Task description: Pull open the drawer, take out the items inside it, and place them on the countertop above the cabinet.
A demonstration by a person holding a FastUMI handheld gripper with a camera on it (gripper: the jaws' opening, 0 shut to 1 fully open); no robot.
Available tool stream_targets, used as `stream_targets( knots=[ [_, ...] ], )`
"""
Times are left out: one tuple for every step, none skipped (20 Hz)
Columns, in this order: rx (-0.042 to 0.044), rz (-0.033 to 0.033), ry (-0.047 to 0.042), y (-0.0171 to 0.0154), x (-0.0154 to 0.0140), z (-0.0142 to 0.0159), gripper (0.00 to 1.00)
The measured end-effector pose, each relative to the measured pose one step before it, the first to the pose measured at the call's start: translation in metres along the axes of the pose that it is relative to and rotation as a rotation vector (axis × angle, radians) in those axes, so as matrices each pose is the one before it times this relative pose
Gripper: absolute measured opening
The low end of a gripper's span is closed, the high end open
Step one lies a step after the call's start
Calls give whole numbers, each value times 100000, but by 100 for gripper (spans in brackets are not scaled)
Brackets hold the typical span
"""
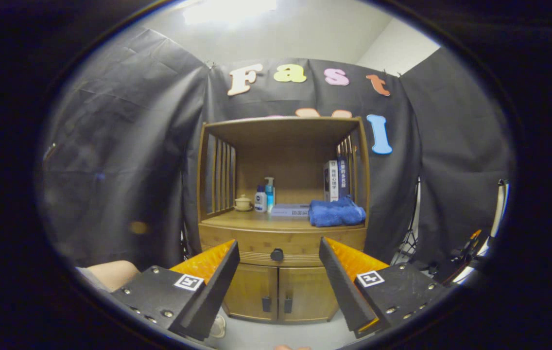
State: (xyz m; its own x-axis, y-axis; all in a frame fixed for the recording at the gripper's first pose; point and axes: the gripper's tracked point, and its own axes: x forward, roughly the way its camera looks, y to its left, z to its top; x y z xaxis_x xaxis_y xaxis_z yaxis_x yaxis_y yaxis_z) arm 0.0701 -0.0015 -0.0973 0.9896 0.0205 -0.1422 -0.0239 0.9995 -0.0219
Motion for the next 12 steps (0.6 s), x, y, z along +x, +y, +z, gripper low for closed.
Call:
stream_targets(
  knots=[
    [-1689, 89, 2636, -5, 1692, -949, 99],
    [-680, 1308, 1586, 620, 1903, -704, 99],
    [752, 886, 906, 463, 1830, -441, 99],
    [1583, 1187, 1524, -11, 1862, -668, 99],
    [2009, 1468, 2098, 379, 1971, -854, 99],
    [952, 1358, 3177, 570, 1777, -1033, 99],
    [785, 881, 3199, 450, 1869, -975, 99],
    [854, -594, 3078, 90, 1658, -878, 99],
    [18, -508, 2565, -38, 1407, -748, 99],
    [-281, -405, 1440, 101, 1845, -423, 99],
    [255, -1362, 1590, -127, 1456, -391, 99],
    [627, -2006, 2291, -251, 1488, -757, 99]
  ],
)
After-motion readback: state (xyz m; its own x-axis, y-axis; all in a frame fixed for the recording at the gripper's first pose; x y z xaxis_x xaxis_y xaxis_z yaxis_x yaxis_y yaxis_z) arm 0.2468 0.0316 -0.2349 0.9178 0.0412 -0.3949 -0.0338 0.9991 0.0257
